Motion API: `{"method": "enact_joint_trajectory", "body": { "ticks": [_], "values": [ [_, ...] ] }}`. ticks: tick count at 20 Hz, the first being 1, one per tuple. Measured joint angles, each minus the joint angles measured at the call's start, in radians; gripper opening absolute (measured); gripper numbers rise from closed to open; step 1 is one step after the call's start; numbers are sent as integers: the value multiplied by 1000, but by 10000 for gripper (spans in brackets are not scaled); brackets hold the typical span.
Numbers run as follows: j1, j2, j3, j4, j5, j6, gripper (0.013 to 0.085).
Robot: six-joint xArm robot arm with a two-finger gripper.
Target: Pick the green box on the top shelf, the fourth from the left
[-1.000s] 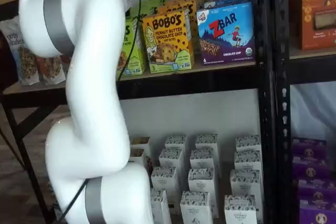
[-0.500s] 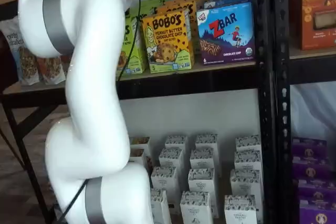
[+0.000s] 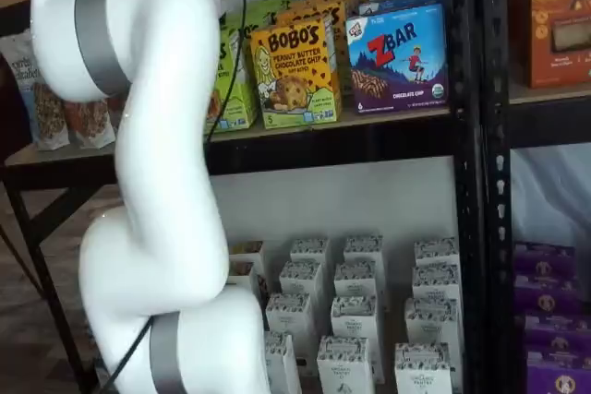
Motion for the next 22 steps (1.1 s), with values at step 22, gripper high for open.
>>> {"method": "enact_joint_trajectory", "body": {
  "ticks": [22],
  "values": [
    [-9, -199, 26, -39, 270, 23, 170]
  ]
}}
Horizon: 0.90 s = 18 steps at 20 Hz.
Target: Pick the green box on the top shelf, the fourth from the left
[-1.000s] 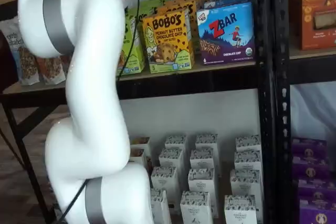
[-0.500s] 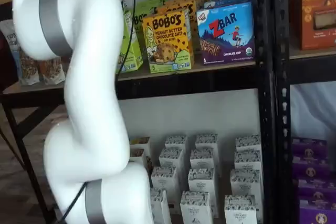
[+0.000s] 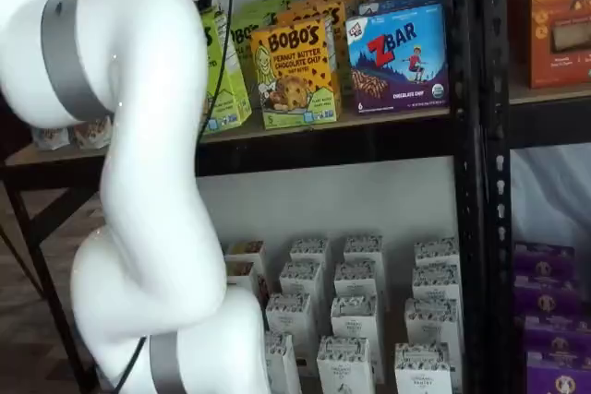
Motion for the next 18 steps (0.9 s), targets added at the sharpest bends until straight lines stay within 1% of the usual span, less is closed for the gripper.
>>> {"method": "enact_joint_trajectory", "body": {
  "ticks": [5, 9, 15, 18],
  "values": [
    [-27, -85, 61, 3, 29, -21, 170],
    [-48, -165, 131, 7, 48, -38, 170],
    [-58, -276, 246, 6, 50, -50, 170],
    [-56, -321, 298, -10, 52, -53, 170]
  ]
}}
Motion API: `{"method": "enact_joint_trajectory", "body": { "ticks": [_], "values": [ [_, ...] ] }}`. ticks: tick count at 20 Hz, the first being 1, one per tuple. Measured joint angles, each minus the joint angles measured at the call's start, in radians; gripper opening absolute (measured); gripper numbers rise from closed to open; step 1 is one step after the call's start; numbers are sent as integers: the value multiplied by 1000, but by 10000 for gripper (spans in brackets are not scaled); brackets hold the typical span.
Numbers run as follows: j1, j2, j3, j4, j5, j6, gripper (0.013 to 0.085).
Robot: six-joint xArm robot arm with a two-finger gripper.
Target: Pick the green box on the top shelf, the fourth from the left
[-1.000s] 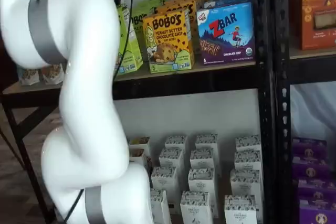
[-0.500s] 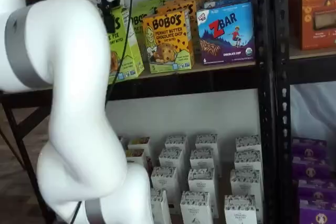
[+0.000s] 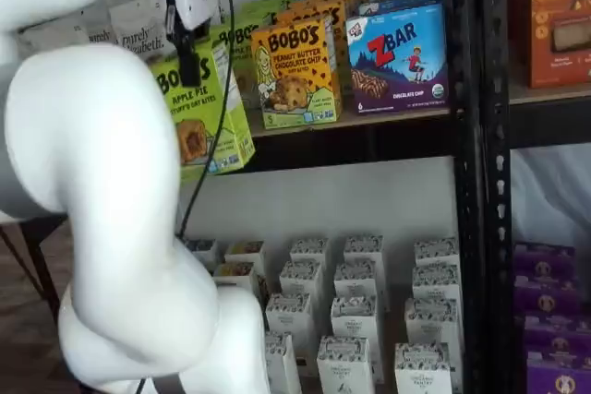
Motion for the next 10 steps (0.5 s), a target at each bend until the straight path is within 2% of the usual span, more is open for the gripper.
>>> {"method": "enact_joint_trajectory", "body": {
  "ticks": [10],
  "values": [
    [-8, -111, 121, -5, 0, -10, 170]
  ]
}}
